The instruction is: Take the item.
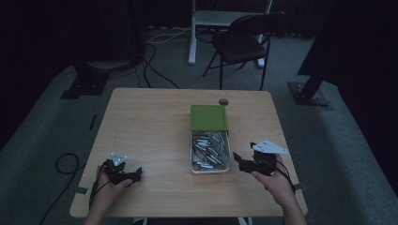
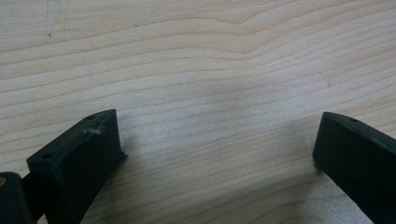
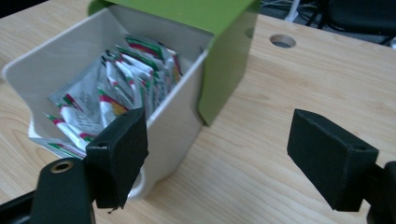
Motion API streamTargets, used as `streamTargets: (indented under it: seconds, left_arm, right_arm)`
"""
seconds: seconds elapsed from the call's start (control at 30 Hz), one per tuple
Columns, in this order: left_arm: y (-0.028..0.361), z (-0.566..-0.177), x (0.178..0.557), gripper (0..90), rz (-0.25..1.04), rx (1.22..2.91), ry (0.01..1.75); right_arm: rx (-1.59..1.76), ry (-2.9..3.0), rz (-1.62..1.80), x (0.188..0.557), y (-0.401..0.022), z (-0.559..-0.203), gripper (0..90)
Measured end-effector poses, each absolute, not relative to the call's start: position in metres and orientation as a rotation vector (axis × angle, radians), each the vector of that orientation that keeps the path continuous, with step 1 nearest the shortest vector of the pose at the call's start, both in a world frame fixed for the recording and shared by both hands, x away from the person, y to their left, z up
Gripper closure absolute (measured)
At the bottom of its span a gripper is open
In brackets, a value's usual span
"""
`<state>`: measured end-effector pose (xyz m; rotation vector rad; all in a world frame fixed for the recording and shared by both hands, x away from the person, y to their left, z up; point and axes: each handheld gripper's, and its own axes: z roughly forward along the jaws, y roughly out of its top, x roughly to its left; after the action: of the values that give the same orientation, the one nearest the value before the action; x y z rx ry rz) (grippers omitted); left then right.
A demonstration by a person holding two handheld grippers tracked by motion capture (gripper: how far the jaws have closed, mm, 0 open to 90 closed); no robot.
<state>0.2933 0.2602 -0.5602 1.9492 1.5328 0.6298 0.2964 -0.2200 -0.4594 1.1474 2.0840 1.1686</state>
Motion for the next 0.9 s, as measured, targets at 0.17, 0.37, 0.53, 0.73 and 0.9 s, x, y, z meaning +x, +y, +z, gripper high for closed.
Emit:
streamTargets:
  seconds: [0.17, 0.37, 0.53, 0.73, 0.9]
  left_arm:
    - [0.26, -0.56, 0.293, 1.7, 0.63, 1.949, 1.533]
    - [0.26, -0.56, 0.293, 1.7, 0.629, 1.95, 1.533]
    - [0.26, -0.56, 0.293, 1.7, 0.629, 1.95, 1.533]
    - [0.26, -0.56, 0.293, 1.7, 0.629, 1.95, 1.533]
    - [0.26, -0.56, 0.293, 1.7, 0.629, 1.95, 1.533]
  right_arm:
    - [1.111, 2.099, 1.184, 0.296, -0.212, -0.457, 22.4]
    - [1.031, 2.14, 1.182, 0.295, -0.2, -0.454, 24.9]
    - [0.916, 2.195, 1.179, 0.291, -0.186, -0.455, 29.8]
    - [0.807, 2.261, 1.188, 0.29, -0.175, -0.461, 37.2]
    - [0.772, 2.298, 1.16, 0.29, -0.17, -0.466, 46.6]
